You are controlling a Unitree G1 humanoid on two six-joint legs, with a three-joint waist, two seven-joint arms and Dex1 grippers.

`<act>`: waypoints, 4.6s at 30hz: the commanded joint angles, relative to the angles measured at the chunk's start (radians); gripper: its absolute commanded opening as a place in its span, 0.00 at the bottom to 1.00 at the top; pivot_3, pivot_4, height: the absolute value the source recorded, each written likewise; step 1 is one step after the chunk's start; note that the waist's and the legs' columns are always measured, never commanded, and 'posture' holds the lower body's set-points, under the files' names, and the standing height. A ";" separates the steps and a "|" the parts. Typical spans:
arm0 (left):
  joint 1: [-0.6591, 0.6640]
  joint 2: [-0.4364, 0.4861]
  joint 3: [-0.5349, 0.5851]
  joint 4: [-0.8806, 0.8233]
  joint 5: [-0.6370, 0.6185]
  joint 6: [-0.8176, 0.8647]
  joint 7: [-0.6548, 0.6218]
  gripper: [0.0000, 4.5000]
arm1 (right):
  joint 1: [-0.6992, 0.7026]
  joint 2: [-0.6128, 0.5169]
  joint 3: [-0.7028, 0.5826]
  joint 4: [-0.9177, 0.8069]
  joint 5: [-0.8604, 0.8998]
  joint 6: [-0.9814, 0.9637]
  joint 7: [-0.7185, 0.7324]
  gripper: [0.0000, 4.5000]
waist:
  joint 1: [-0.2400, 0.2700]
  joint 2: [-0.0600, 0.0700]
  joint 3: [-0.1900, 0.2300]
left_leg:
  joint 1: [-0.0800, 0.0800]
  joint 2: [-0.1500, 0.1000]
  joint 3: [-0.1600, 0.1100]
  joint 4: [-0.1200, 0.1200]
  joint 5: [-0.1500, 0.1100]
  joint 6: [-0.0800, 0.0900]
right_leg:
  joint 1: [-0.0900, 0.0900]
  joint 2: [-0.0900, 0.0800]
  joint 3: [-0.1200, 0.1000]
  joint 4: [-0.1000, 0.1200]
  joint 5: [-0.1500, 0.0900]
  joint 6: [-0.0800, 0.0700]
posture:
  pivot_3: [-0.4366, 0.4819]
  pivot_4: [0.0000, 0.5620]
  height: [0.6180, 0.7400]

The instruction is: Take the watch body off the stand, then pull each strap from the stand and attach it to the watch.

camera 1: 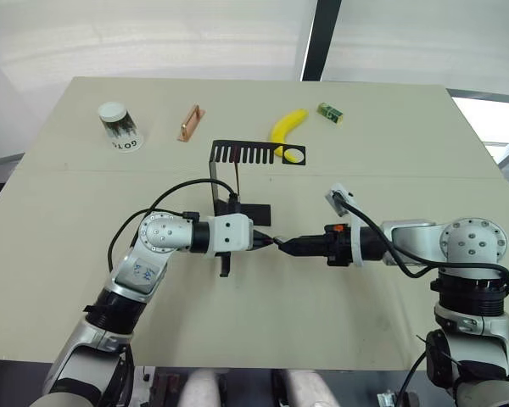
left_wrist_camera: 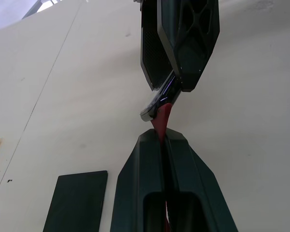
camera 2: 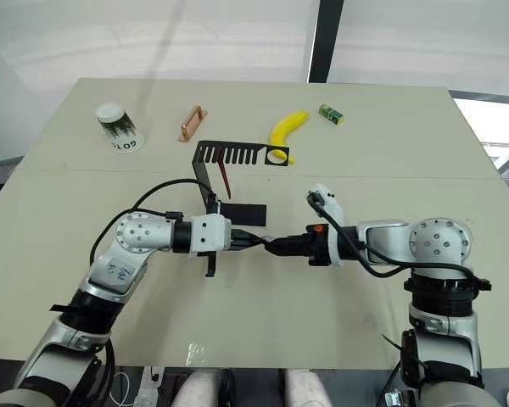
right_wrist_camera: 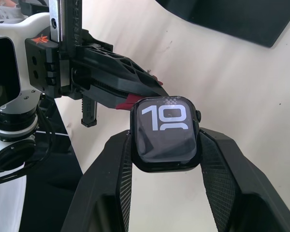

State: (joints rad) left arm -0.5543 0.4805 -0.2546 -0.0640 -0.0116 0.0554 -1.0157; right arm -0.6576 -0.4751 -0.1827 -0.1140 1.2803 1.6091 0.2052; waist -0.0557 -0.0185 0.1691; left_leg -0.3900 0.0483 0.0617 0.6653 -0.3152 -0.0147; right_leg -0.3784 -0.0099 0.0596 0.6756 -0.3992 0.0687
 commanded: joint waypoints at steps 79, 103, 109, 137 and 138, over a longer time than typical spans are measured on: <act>-0.062 -0.066 -0.020 -0.034 -0.014 0.008 0.012 0.00 | -0.014 0.024 0.029 -0.058 0.007 0.005 0.029 0.34 | 0.000 0.000 0.000 | 0.000 0.000 0.000 0.000 0.000 0.000 | 0.000 0.000 0.000 -0.001 0.000 0.000 | 0.48 0.27 1.00; -0.067 -0.082 -0.033 -0.058 -0.017 0.029 0.016 0.00 | -0.014 0.041 0.020 -0.038 -0.021 0.005 0.029 0.34 | 0.000 0.000 0.000 | 0.000 0.000 0.000 0.000 0.000 0.000 | 0.000 0.000 0.000 -0.001 0.000 0.000 | 0.48 0.27 1.00; -0.073 -0.086 -0.035 -0.058 -0.017 0.033 0.014 0.00 | -0.010 0.038 0.027 -0.046 -0.052 0.000 0.034 0.34 | 0.000 0.000 0.000 | 0.000 0.000 0.000 0.000 0.000 0.000 | 0.000 0.000 0.000 -0.001 0.000 0.000 | 0.48 0.27 1.00; -0.071 -0.088 -0.035 -0.063 -0.020 0.043 0.022 0.00 | 0.001 0.040 0.055 -0.103 -0.122 -0.016 0.075 0.34 | 0.000 0.000 0.000 | 0.000 0.000 0.000 0.000 0.000 0.000 | 0.000 0.000 0.000 -0.001 0.000 0.000 | 0.48 0.27 1.00; -0.072 -0.089 -0.036 -0.063 -0.019 0.044 0.023 0.00 | -0.002 0.046 0.050 -0.101 -0.123 -0.012 0.075 0.34 | 0.000 0.000 0.000 | 0.000 0.000 0.000 0.000 0.000 0.000 | 0.000 0.000 0.000 -0.001 0.000 0.000 | 0.48 0.27 1.00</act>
State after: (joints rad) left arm -0.5809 0.4398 -0.2625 -0.0351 0.0066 0.1315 -0.9953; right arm -0.6588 -0.4588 -0.1697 -0.1952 1.1487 1.5948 0.2529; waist -0.0554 -0.0184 0.1691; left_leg -0.3902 0.0482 0.0616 0.6650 -0.3152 -0.0147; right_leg -0.3784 -0.0099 0.0596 0.6749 -0.3992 0.0687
